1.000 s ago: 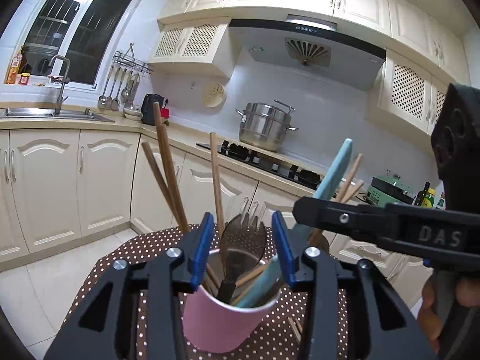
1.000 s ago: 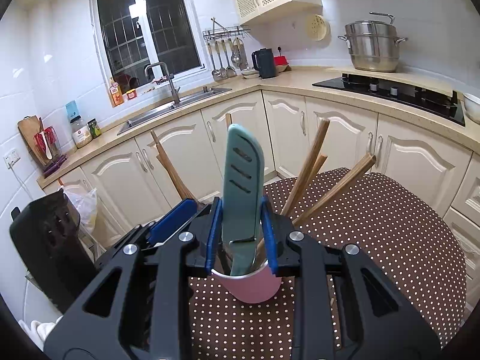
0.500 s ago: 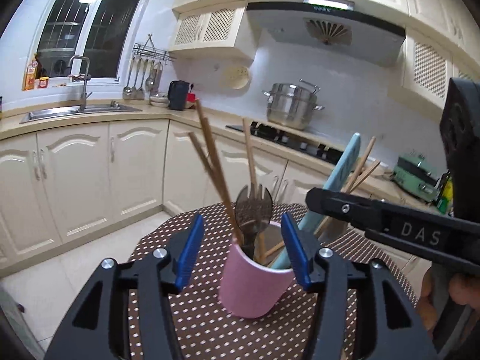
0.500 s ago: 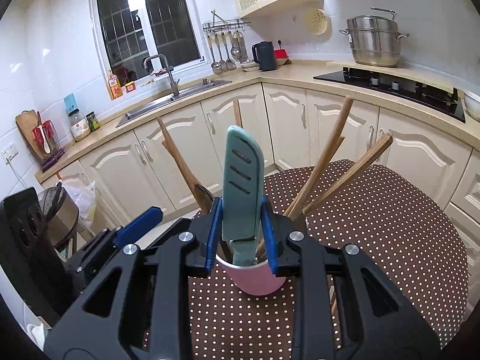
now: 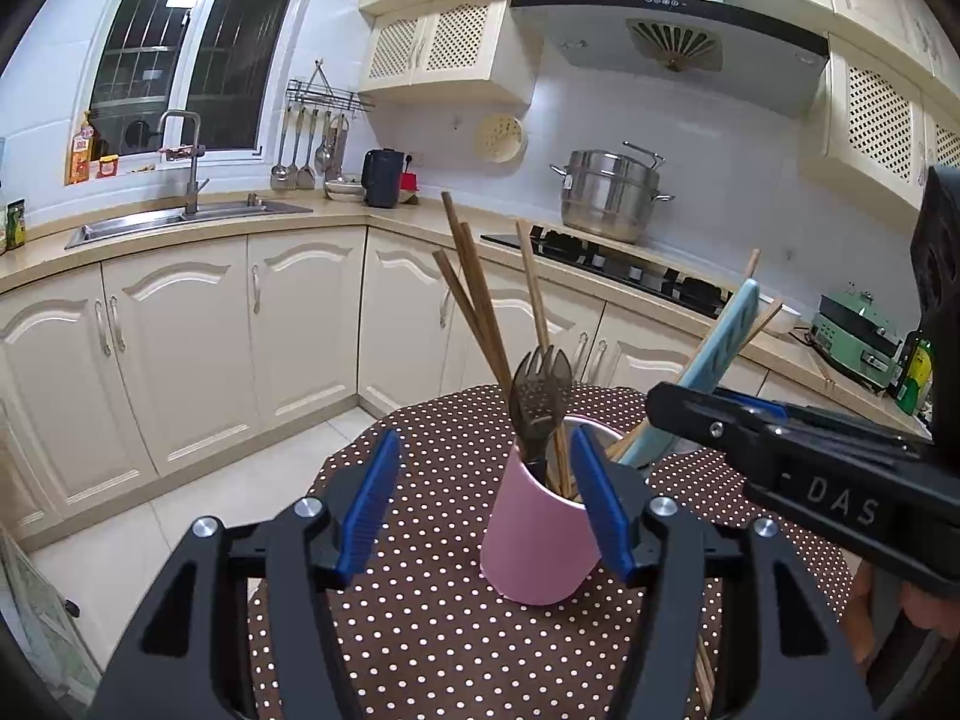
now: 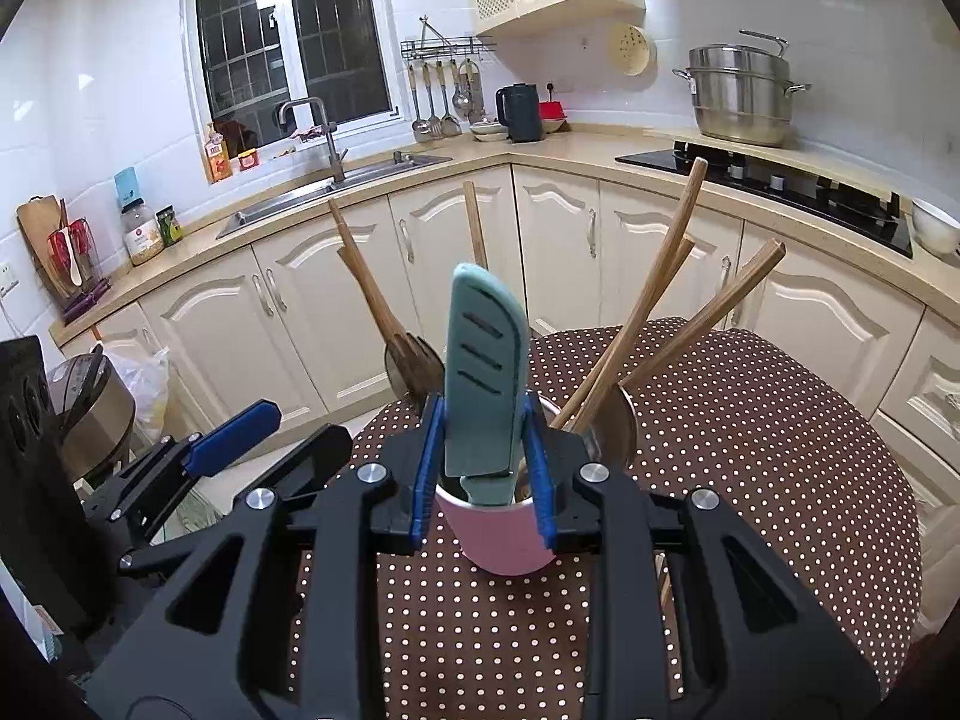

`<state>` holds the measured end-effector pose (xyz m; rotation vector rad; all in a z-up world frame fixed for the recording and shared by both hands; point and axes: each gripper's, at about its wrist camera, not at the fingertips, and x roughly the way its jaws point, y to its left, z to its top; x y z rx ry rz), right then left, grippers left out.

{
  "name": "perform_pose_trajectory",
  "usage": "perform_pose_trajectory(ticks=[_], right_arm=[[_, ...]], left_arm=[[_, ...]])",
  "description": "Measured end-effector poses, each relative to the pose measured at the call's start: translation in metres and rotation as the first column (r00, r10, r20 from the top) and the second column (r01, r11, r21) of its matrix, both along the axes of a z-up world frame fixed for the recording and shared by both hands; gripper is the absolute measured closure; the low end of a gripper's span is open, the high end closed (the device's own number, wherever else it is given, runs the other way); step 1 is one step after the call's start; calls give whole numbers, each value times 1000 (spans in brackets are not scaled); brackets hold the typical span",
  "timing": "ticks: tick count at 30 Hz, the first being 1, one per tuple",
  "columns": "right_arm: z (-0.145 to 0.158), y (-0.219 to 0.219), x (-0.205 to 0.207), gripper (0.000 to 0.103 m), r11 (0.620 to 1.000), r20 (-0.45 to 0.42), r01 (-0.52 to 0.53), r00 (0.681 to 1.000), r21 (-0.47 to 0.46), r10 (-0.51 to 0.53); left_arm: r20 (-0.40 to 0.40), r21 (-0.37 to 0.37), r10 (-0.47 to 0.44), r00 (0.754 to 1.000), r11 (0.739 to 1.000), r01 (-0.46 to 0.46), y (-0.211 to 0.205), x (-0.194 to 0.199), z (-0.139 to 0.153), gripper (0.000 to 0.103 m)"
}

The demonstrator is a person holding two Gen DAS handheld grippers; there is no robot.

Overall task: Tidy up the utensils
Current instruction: 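Open both tools to release the fork and knife into the cup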

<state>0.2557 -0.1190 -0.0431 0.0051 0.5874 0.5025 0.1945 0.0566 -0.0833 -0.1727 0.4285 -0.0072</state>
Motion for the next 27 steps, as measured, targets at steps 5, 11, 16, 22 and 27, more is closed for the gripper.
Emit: perform_pose_trajectory(ticks=[5,11,16,22,27], right_arm=[[3,3,-10,76,1000,14,0,1000,-9,0],[8,0,-21,76,1000,24,-2,1000,-11,2],[13,-5,-32,76,1000,35,-3,999,-6,3],[18,-13,-46,76,1000,43,1,999,-2,-1],[22,-21,-59,72,1000,54,7,999,6,-7]], left_arm=[[-19,17,28,999,999,-28,-1,-4,4,41],[-26,26,45,999,999,-44,-1,-12,9,41],[-18,31,47,999,998,-47,-3,-20,15,39],[-3,37,43,999,998,-43,-8,-35,22,37],[5,55,32,999,998,-32,-14,-46,27,36]])
